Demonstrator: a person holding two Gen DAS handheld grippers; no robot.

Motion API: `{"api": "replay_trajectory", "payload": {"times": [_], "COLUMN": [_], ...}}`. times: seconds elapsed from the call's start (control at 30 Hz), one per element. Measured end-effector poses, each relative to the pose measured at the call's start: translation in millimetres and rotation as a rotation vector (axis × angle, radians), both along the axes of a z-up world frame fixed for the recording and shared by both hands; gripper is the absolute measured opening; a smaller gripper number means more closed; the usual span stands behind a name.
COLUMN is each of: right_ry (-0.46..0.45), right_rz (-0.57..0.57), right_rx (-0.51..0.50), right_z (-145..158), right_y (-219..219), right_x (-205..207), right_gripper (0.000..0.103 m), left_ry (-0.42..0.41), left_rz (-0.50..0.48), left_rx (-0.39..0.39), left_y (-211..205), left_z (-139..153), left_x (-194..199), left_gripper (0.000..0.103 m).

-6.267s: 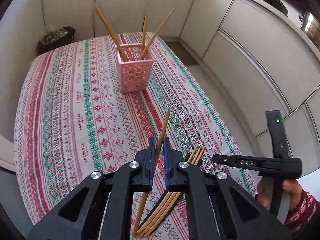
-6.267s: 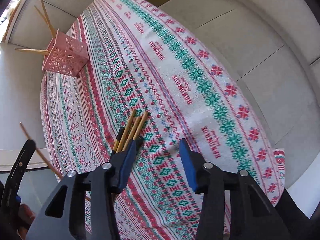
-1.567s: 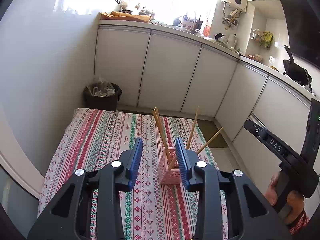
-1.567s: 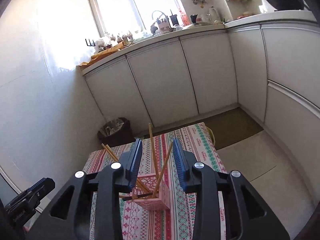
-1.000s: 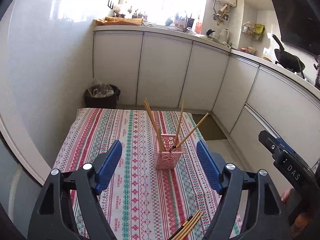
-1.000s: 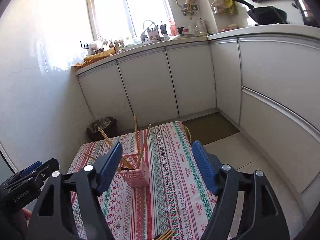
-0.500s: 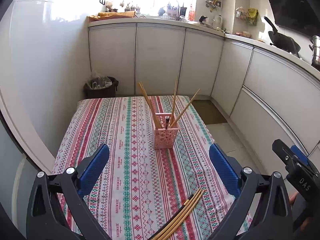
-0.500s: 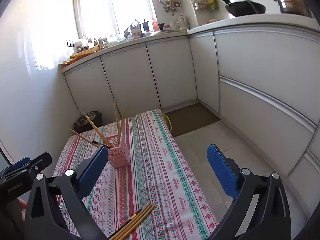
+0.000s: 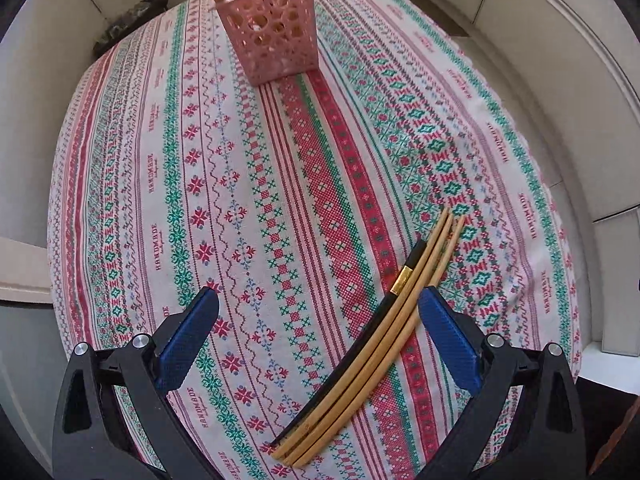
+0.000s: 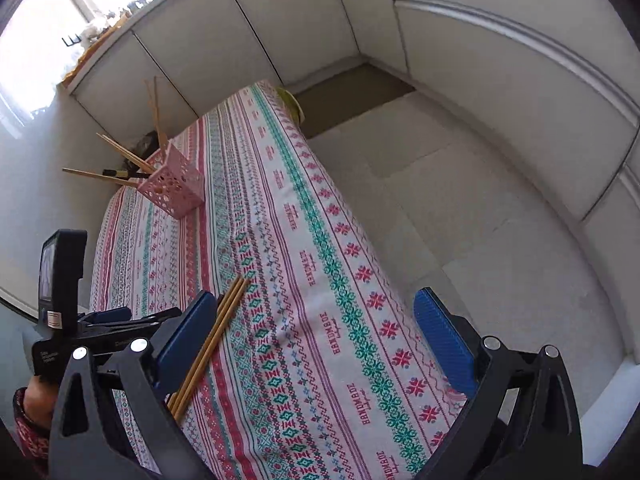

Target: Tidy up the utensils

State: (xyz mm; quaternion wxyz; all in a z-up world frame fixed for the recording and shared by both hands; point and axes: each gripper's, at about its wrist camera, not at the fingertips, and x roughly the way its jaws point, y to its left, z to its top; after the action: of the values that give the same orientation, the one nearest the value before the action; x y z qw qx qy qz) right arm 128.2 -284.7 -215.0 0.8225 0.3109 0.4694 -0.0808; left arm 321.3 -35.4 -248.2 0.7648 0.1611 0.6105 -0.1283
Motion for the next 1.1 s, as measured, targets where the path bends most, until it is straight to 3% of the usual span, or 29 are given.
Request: {"api": "replay_trajectory", "payload": {"times": [0.1,0.17,0.23,0.4,0.6,0.87,0.93,0.97,1.1], "right_ry": [0.051,0.070,0.076,0.069,0.078,0.090,0.098,0.104,0.137], "right_rz": [0.000,-0.013,-0.024,-0.029,-0.028,-0.030,-0.031,-0.030,-0.030], "right_rx": [0.133,0.199,0.227,0.228,0.228,0.221,0.220,0.216,0.204], "right_z": [-16.2,-23.4,-26.1,-23.7,-25.0,-26.9,-28.8,-29.7,-35.1], "right_y": [-8.3,-13.3,-16.5,-15.5,-16.1,-13.9,-12.4,-10.9,-1.7], "right_x": [1.0,0.0,-1.3,-3.0,-1.4,1.3,3.3,4.6,11.2], "right_gripper": [0.096,0.096,0.096,0.096,0.096,0.096,0.096,0.096,0.096], "left_ry": [0.024,0.045,0.071,0.081,0.062,0.098,0.109,0.122,0.119], "left_rz": [0.022,0.027,0.027,0.029,0.002,-0.014,-0.022,-0.033,-0.099], "left_rx": [0.003,0.004,0.011,-0.007,-0.029,-0.006,-0.035,-0.056,-0.039], "left_y": [0.0,0.2,0.4,1.4,-6.7,-11.5,-12.7,-13.6,-25.7], "left_z": [-11.8,-19.2,-27.8,-32.9,-11.7,-31.2,-33.1,-34.8,-35.2], "left_x": [6.6,8.9,9.4,8.9,5.9,2.7,3.9,3.0,-3.7], "left_gripper": [0.092,0.078,0.072,0.072,0.076,0.077,0.068,0.054,0.046]}}
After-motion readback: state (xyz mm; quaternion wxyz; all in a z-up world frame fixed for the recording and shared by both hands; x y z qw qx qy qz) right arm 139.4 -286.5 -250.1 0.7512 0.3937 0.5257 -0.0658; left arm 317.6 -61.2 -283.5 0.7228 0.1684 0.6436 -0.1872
